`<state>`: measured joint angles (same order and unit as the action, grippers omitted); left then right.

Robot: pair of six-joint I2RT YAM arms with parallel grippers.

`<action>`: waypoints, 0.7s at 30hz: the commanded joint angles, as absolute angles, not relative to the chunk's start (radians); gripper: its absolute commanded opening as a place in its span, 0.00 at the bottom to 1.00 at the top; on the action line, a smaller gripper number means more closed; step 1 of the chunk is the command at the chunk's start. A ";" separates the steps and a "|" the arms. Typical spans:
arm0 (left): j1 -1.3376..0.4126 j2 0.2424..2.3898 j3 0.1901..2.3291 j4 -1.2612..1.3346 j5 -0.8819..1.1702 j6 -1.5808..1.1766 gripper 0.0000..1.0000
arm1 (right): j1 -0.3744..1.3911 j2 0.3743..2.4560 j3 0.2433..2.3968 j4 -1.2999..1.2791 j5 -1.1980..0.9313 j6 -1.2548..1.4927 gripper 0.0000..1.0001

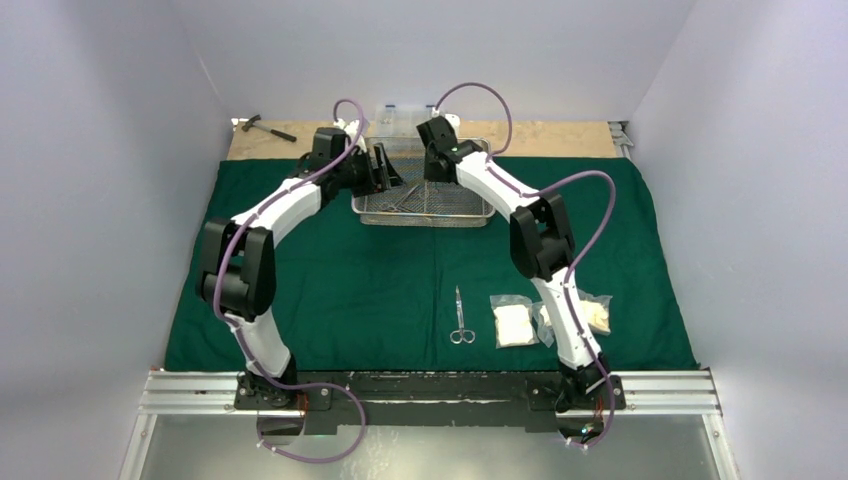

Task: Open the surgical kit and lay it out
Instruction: Pick up the medical item from the container.

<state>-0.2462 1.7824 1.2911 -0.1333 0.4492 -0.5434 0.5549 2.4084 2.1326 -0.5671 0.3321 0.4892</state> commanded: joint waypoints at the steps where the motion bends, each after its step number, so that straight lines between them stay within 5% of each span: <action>1: -0.276 1.842 1.341 -0.030 0.489 -0.582 0.68 | 0.528 2.303 2.147 -0.535 0.289 0.528 0.04; 21: -0.309 2.082 1.451 0.089 0.664 -0.722 0.67 | 0.477 2.230 2.048 -0.483 0.006 0.633 0.05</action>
<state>-0.3035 2.0727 1.4151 0.0368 0.6277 -0.6788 0.4870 2.3211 2.0571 -0.5301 0.0956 0.5884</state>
